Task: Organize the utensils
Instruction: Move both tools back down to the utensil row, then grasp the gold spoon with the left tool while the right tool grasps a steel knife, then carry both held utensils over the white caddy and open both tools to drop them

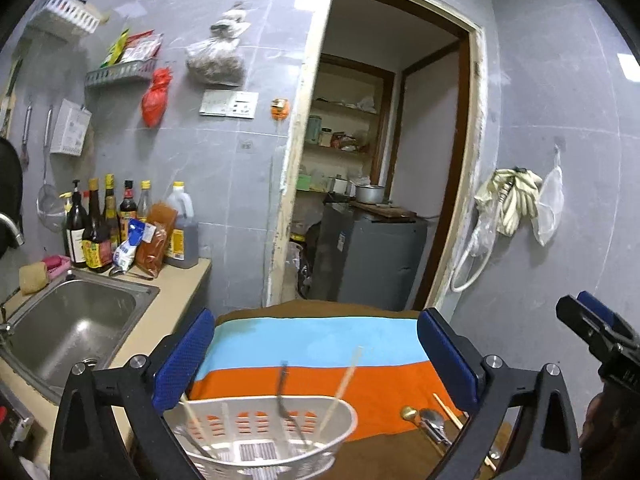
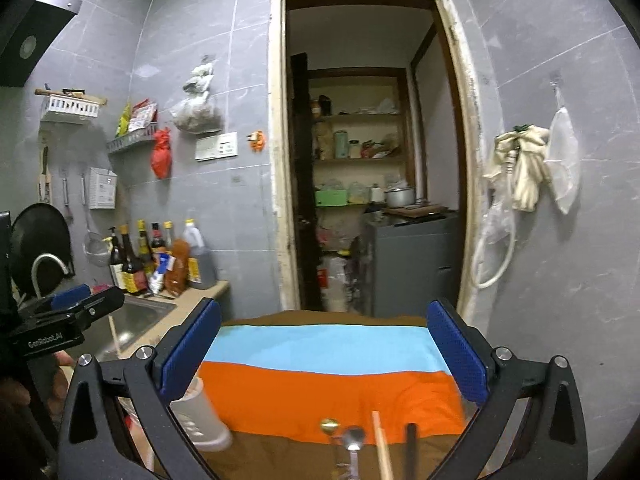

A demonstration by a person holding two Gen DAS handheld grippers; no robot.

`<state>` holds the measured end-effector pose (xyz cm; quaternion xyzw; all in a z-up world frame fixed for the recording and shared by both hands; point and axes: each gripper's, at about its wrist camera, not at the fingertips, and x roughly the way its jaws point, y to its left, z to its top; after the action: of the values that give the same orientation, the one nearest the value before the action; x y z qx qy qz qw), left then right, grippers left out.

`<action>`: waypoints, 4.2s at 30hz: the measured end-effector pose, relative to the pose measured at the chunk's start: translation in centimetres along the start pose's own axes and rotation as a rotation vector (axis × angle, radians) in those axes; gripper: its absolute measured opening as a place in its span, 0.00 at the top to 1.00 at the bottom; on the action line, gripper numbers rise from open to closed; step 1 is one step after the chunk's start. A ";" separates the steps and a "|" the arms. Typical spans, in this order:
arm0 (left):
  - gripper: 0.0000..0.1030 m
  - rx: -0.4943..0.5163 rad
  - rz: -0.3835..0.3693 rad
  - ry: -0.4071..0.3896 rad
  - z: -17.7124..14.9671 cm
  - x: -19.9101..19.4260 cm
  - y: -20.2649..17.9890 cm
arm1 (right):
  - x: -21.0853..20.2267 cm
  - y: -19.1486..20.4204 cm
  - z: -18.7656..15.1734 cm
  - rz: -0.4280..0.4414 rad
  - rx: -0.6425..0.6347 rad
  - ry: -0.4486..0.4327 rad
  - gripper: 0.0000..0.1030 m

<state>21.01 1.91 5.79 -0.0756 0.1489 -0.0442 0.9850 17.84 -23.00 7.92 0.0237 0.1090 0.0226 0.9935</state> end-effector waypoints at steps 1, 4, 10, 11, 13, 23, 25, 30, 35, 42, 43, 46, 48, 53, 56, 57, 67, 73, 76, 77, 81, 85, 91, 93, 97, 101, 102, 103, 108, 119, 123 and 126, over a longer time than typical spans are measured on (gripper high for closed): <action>0.01 0.004 -0.004 0.000 -0.2 0.0 -0.8 | -0.2 -0.7 0.1 -0.011 -0.004 0.003 0.02; 0.01 0.017 -0.017 0.005 -0.7 0.2 -2.8 | -0.4 -2.8 -0.1 -0.038 -0.010 0.019 0.02; 0.01 0.047 -0.035 0.033 -2.2 1.4 -6.7 | 0.0 -7.0 -1.5 -0.076 0.008 0.073 0.02; 0.01 0.049 -0.035 0.040 -2.5 1.7 -7.2 | 0.2 -7.5 -1.8 -0.078 0.011 0.081 0.02; 0.01 0.048 -0.034 0.057 -3.2 2.3 -8.1 | 0.7 -8.8 -2.5 -0.081 0.019 0.104 0.02; 0.01 0.059 0.000 0.166 -7.3 5.8 -11.4 | 4.6 -13.4 -7.3 -0.045 0.064 0.218 0.02; 0.01 0.059 0.007 0.192 -8.2 6.7 -11.8 | 5.9 -14.2 -8.7 -0.027 0.086 0.252 0.02; 0.01 0.045 0.028 0.271 -10.4 9.4 -12.2 | 9.1 -15.8 -12.4 0.022 0.140 0.348 0.02; 0.01 0.048 0.054 0.318 -12.2 12.0 -12.4 | 12.7 -16.9 -16.7 0.100 0.212 0.462 0.15; 0.04 0.052 0.032 0.407 -14.4 16.0 -12.4 | 16.6 -16.5 -21.5 0.188 0.253 0.601 0.42; 0.08 0.051 0.022 0.418 -14.6 16.5 -12.5 | 17.0 -16.5 -22.1 0.197 0.263 0.613 0.44; 0.20 0.049 0.004 0.457 -15.4 18.1 -12.5 | 17.9 -16.2 -23.3 0.213 0.273 0.645 0.53; 0.26 0.042 -0.003 0.475 -16.0 19.1 -12.4 | 18.4 -16.0 -24.0 0.224 0.280 0.658 0.56; 0.46 0.005 -0.049 0.562 -17.5 21.2 -12.1 | 19.0 -16.0 -24.5 0.244 0.298 0.655 0.59; 0.52 -0.021 -0.081 0.611 -18.2 22.1 -11.9 | 19.6 -16.6 -24.5 0.254 0.318 0.661 0.65; 0.52 -0.028 -0.091 0.615 -18.3 22.2 -11.8 | 19.8 -16.7 -24.5 0.257 0.322 0.665 0.68; 0.56 0.002 -0.147 0.633 -18.8 23.1 -12.4 | 22.0 -15.4 -24.5 0.318 0.289 0.705 0.82; 0.72 0.010 -0.148 0.644 -18.6 23.2 -12.5 | 22.5 -15.3 -24.2 0.325 0.302 0.735 0.86; 0.76 0.010 -0.149 0.649 -18.5 23.4 -12.7 | 22.6 -15.0 -23.9 0.307 0.286 0.766 0.86; 0.76 0.009 -0.148 0.653 -18.4 23.4 -12.7 | 22.7 -14.9 -23.8 0.298 0.279 0.781 0.86; 0.92 0.023 -0.124 0.665 -18.2 23.5 -12.9 | 23.3 -14.0 -23.2 0.259 0.242 0.845 0.86; 0.92 0.014 -0.117 0.672 -18.1 23.5 -12.9 | 23.9 -13.6 -22.9 0.230 0.224 0.906 0.85; 0.95 0.025 -0.104 0.677 -17.7 23.1 -13.3 | 23.9 -13.1 -22.7 0.200 0.207 0.935 0.86; 0.96 0.029 -0.099 0.676 -17.5 23.0 -13.4 | 23.8 -13.0 -22.5 0.195 0.216 0.937 0.90; 0.97 0.016 -0.102 0.653 -16.9 22.0 -13.0 | 23.0 -13.3 -22.1 0.205 0.264 0.910 0.98; 0.97 0.014 -0.101 0.616 -16.0 20.5 -12.5 | 21.6 -12.6 -21.8 0.200 0.243 0.885 0.99; 0.97 0.011 -0.104 0.603 -15.6 19.9 -12.4 | 21.2 -12.5 -21.7 0.198 0.243 0.879 0.99; 0.97 0.010 -0.104 0.591 -15.3 19.4 -12.2 | 20.8 -12.4 -21.6 0.194 0.242 0.874 0.99; 0.97 0.018 -0.109 0.534 -13.8 16.8 -11.6 | 20.0 -11.9 -21.9 0.152 0.218 0.896 0.99; 0.97 0.042 -0.153 0.485 -10.8 13.1 -9.8 | 16.3 -10.5 -19.4 0.049 0.210 0.828 0.99; 0.97 0.047 -0.171 0.445 -8.9 11.1 -8.6 | 12.5 -9.6 -16.6 0.012 0.212 0.711 0.99; 0.97 0.058 -0.183 0.418 -7.6 9.7 -7.7 | 9.9 -9.3 -14.9 -0.016 0.228 0.642 0.99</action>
<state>27.46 -7.79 -2.95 -0.0496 0.3408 -0.1525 0.9264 24.65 -31.11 -9.24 0.1257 0.4184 0.0087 0.8995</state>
